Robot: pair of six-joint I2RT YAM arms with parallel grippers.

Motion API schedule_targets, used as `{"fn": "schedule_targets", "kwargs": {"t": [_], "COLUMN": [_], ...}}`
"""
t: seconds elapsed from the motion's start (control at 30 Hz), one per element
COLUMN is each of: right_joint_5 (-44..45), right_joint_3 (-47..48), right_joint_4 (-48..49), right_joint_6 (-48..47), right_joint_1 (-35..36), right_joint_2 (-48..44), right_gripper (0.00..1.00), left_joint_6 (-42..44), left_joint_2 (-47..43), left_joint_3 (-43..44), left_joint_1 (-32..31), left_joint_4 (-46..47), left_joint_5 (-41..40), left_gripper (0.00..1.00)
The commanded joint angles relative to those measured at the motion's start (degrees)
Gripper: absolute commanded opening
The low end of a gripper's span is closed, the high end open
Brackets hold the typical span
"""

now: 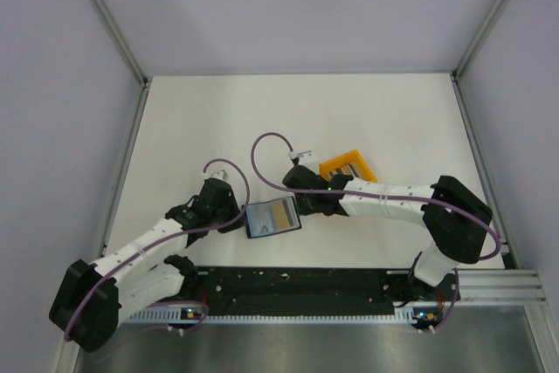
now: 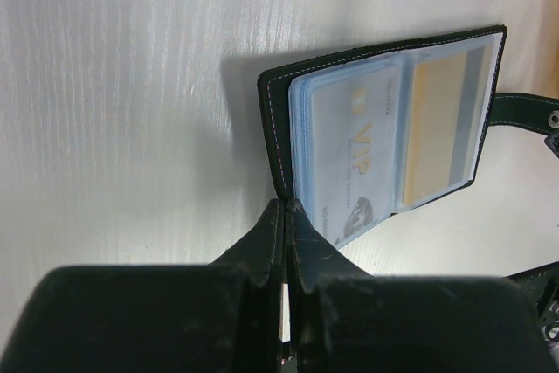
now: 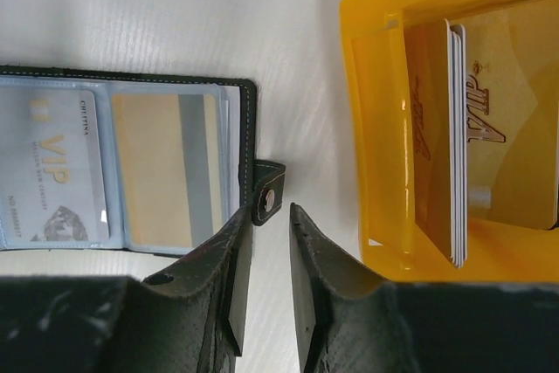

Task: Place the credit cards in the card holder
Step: Close the card holder at the center of the board.

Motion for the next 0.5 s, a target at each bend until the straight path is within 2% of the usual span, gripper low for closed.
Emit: {"fn": "schedule_targets", "kwargs": {"t": [0.0,0.17,0.27,0.43,0.47], "right_joint_5": [1.83,2.27,2.27,1.83,1.22], "right_joint_3": [2.49,2.32,2.31,1.26,0.83], "right_joint_4": [0.37,0.46,0.46,0.63,0.98], "right_joint_6": [0.06,-0.2,-0.2,-0.03,-0.11], "right_joint_1": [-0.55,-1.34,-1.61,-1.96,-1.96], "right_joint_2": [0.06,-0.02,-0.29,-1.16,-1.26], "right_gripper": [0.23,0.12,0.02,0.0,0.0], "left_joint_6": [0.77,0.86,1.03,1.56,1.82], "left_joint_2": [0.13,-0.05,-0.05,-0.14,-0.31], "left_joint_3": [1.69,1.96,2.05,2.66,3.1], "left_joint_1": [0.0,0.0,0.0,0.0,0.0], "left_joint_4": [0.98,0.54,0.62,-0.6,-1.48], "left_joint_5": [-0.97,-1.06,-1.06,-1.06,-3.15], "left_gripper": [0.0,0.0,0.0,0.0,0.0]}}
